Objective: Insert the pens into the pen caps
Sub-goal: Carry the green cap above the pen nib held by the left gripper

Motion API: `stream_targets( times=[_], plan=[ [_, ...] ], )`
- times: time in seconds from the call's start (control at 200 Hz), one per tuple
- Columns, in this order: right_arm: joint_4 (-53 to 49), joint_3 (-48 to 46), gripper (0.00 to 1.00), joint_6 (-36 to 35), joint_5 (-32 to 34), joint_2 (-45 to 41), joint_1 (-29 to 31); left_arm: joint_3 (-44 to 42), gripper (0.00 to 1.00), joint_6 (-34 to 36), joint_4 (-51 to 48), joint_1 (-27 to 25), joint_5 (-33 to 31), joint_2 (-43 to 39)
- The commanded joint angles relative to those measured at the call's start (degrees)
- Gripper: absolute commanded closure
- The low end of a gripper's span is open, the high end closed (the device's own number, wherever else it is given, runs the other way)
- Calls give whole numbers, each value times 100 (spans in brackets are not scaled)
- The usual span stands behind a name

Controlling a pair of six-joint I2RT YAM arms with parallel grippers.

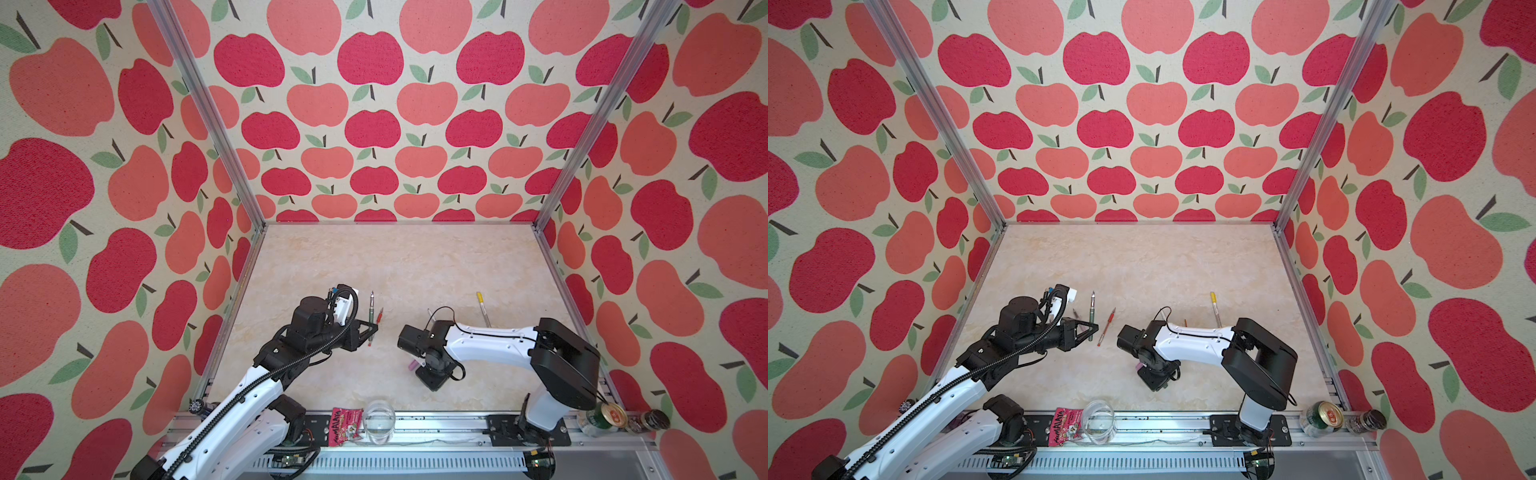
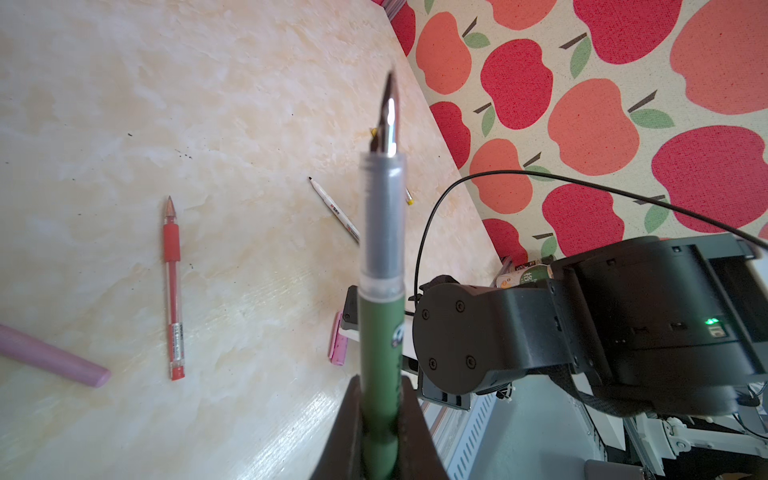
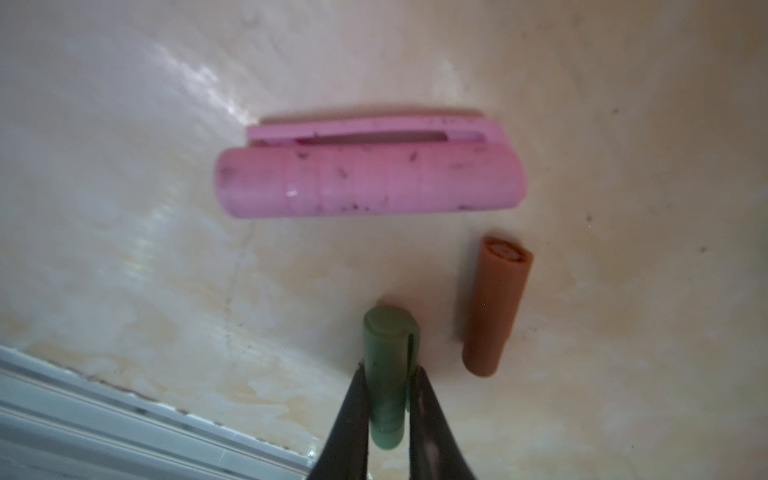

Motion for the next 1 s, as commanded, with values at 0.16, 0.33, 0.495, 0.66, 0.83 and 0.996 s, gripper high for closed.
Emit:
stream_targets(
  times=[0.16,0.33,0.495,0.66,0.83,0.996],
  plan=[
    [519,-50,87,456,-920,-1325,-809,43,100,-2,392,-36,102,216],
    [1191,-77,88,963,-1382,-2160,-1768,72,100,-50,791,-126,168,528],
    [2317,-140,88,1710,-1713,-2609,-2671,128,100,-134,1304,-311,172,956],
    [3279,17,88,2206,-1937,-2543,-3103,280,100,-204,1712,-599,213,1468],
    [3855,262,88,2501,-2004,-2340,-3184,413,100,-142,1862,-802,243,1779],
    [4346,387,88,2811,-2355,-2078,-3185,502,100,-136,1948,-867,268,2003]
  ],
)
